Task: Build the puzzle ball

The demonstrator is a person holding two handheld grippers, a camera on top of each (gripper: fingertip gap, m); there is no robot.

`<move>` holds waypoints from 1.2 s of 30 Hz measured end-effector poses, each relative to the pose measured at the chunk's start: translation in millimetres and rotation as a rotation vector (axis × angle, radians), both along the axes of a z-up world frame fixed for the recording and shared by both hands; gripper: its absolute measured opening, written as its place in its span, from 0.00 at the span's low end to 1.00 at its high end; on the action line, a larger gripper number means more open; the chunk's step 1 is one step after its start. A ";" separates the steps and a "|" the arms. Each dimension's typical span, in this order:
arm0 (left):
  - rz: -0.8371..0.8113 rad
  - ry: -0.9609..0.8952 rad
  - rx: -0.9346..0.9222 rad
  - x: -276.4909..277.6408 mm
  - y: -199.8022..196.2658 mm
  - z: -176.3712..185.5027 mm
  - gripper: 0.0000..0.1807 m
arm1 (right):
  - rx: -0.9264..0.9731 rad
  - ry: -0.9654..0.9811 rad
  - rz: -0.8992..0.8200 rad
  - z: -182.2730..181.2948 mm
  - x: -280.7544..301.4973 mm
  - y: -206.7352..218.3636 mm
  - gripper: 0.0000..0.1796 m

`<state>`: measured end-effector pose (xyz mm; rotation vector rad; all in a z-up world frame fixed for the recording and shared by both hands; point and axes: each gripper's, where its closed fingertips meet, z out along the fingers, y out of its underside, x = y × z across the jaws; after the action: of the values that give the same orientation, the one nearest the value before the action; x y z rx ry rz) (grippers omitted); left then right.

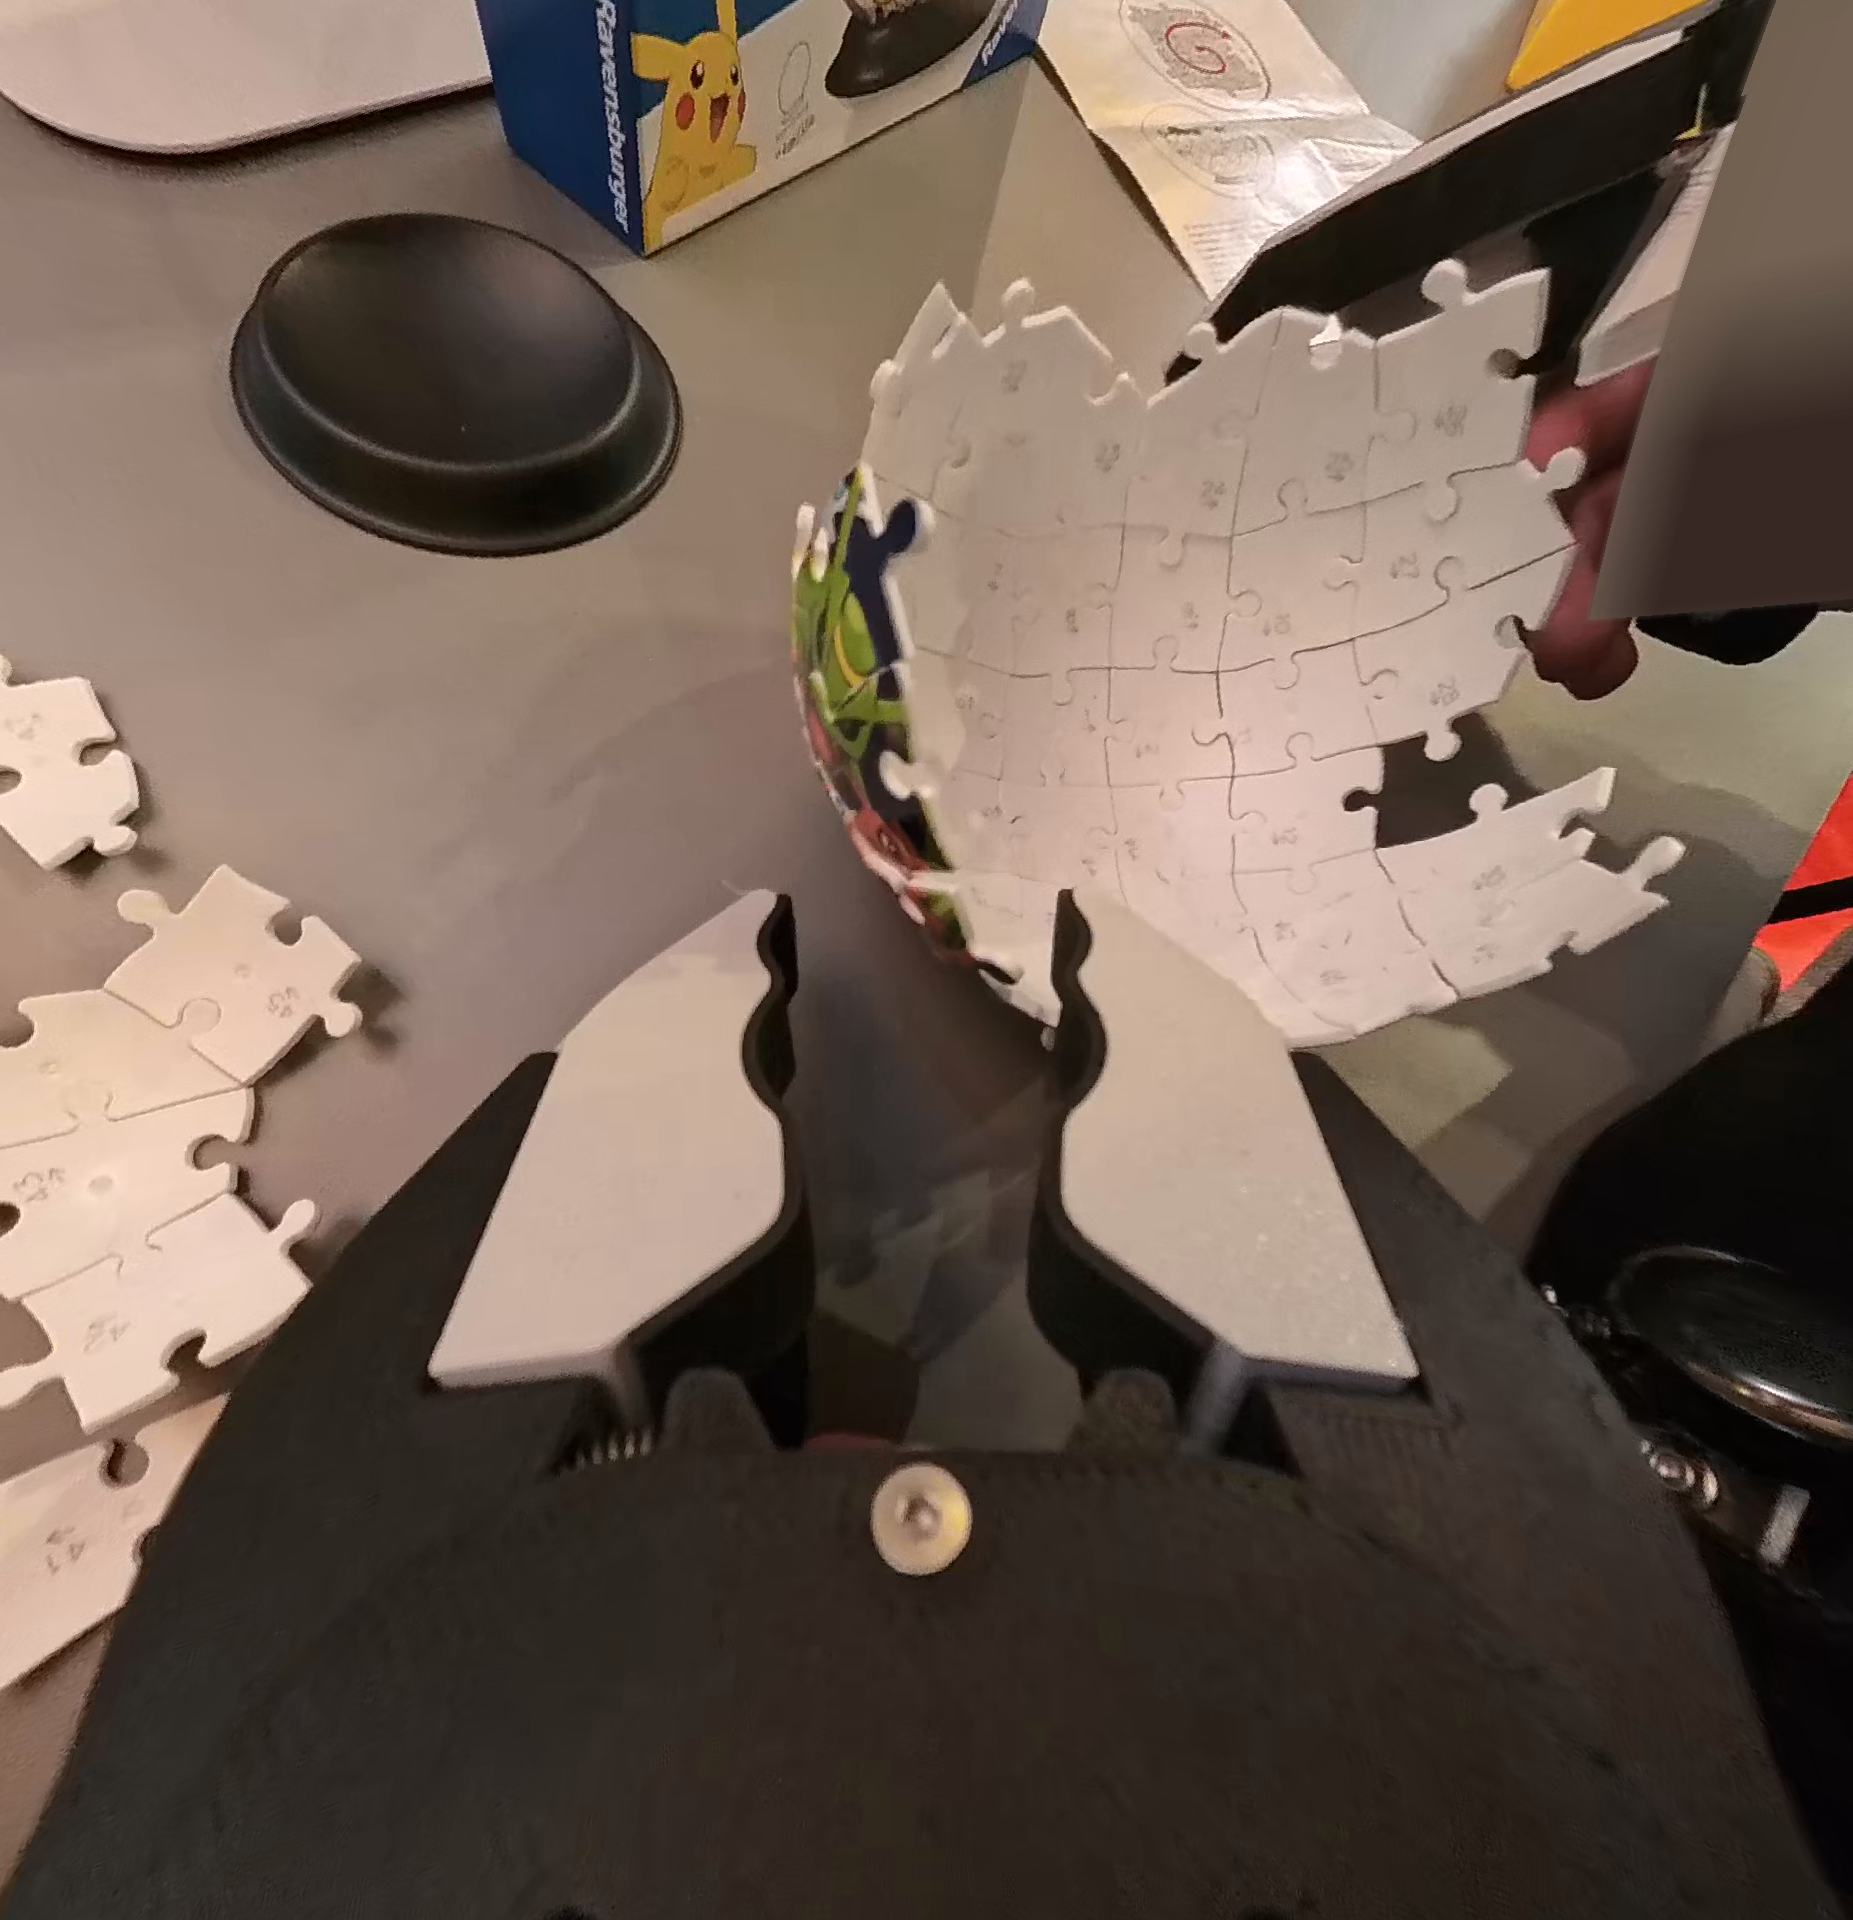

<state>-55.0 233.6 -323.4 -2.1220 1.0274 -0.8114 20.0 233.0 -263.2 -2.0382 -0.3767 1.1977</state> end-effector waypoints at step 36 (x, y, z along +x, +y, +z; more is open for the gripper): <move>0.008 -0.005 0.062 11.4 13.6 13.6 0.23 | 0.027 -0.062 -0.024 -1.2 8.7 0.9 0.43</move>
<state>-43.6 247.2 -309.7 -2.0695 1.0280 -0.7709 28.7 233.9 -264.3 -2.0547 -0.3944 1.1114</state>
